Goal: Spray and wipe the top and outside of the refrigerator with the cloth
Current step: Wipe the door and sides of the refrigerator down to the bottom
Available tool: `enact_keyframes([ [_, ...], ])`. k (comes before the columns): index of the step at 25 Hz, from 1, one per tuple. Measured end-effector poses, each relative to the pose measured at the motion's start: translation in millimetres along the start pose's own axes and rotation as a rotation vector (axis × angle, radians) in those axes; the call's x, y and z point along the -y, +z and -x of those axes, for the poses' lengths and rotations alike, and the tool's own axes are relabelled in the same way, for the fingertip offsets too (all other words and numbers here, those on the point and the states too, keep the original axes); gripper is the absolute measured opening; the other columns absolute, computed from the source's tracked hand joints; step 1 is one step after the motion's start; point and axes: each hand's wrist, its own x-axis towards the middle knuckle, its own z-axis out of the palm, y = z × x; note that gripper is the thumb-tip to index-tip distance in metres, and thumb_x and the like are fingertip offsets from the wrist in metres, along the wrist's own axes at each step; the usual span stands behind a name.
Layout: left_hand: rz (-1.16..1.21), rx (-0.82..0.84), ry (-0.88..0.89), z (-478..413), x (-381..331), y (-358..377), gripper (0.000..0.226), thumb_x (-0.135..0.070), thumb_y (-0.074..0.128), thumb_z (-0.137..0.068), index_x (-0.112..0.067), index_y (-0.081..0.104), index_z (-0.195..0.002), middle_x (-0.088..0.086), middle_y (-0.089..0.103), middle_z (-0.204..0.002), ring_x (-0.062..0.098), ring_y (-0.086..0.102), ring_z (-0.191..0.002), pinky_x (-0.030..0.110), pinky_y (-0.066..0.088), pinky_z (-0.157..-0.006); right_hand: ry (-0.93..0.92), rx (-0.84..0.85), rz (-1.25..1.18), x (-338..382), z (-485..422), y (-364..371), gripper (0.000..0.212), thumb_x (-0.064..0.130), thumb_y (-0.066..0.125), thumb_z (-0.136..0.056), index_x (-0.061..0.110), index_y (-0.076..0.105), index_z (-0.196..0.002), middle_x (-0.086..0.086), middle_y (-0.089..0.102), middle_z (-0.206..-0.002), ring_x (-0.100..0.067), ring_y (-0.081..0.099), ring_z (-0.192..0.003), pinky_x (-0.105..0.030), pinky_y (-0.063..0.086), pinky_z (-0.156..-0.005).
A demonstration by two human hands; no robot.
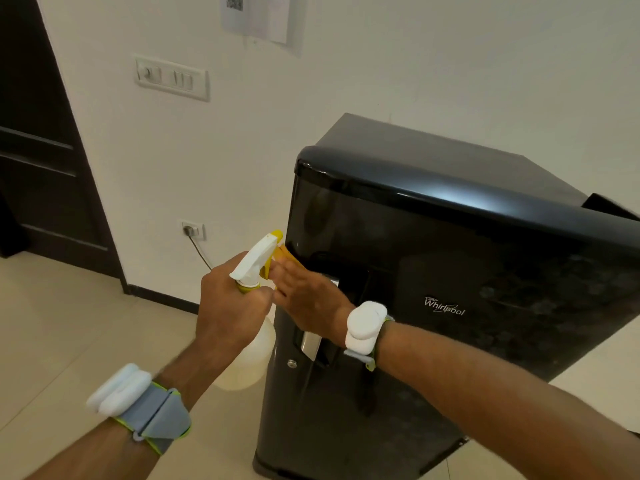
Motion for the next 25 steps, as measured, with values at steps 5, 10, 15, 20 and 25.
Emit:
enact_keyframes([
  [5,0.008,-0.001,-0.033,-1,8,-5,0.034,0.008,0.070,-0.076,-0.017,0.067,-0.099,-0.002,0.069,-0.091,0.006,0.061,-0.076,0.007,0.038,-0.067,0.322,-0.159,-0.100,-37,-15,-28,0.039,0.029,0.039,-0.100,0.008,0.044,-0.132,-0.022,0.045,-0.144,-0.042,0.028,-0.143,-0.051,0.014,-0.121],
  [10,-0.009,-0.001,-0.034,1,14,-12,0.036,0.007,0.069,-0.077,-0.015,0.069,-0.105,-0.004,0.069,-0.093,0.004,0.061,-0.078,0.007,0.037,-0.067,-0.034,0.096,0.001,12,6,-9,0.033,0.034,0.041,-0.100,0.012,0.048,-0.123,-0.023,0.039,-0.149,-0.044,0.025,-0.144,-0.056,0.006,-0.121],
  [15,0.027,0.009,-0.052,-2,16,-12,0.037,0.007,0.069,-0.079,-0.020,0.065,-0.104,-0.007,0.067,-0.091,0.003,0.061,-0.079,0.004,0.035,-0.067,0.341,-0.113,-0.210,-12,28,-21,0.051,0.027,0.032,-0.101,0.004,0.032,-0.146,-0.023,0.003,-0.162,-0.038,-0.004,-0.151,-0.048,0.005,-0.123],
  [20,0.040,0.029,-0.050,-4,17,-9,0.035,0.006,0.070,-0.080,-0.017,0.066,-0.106,-0.011,0.066,-0.090,0.003,0.061,-0.079,-0.002,0.037,-0.063,0.254,-0.172,-0.416,-8,108,8,0.046,0.012,0.027,-0.101,0.007,0.030,-0.146,-0.014,0.001,-0.165,-0.031,-0.001,-0.152,-0.047,0.017,-0.122],
  [25,-0.006,0.098,0.025,1,0,24,0.026,0.011,0.068,-0.075,-0.011,0.061,-0.087,-0.008,0.054,-0.065,0.013,0.052,-0.055,0.005,0.040,-0.048,0.221,-0.254,-0.398,-16,58,3,0.061,0.018,0.036,-0.102,0.005,0.007,-0.154,-0.016,0.001,-0.161,-0.031,0.002,-0.152,-0.045,0.011,-0.124],
])
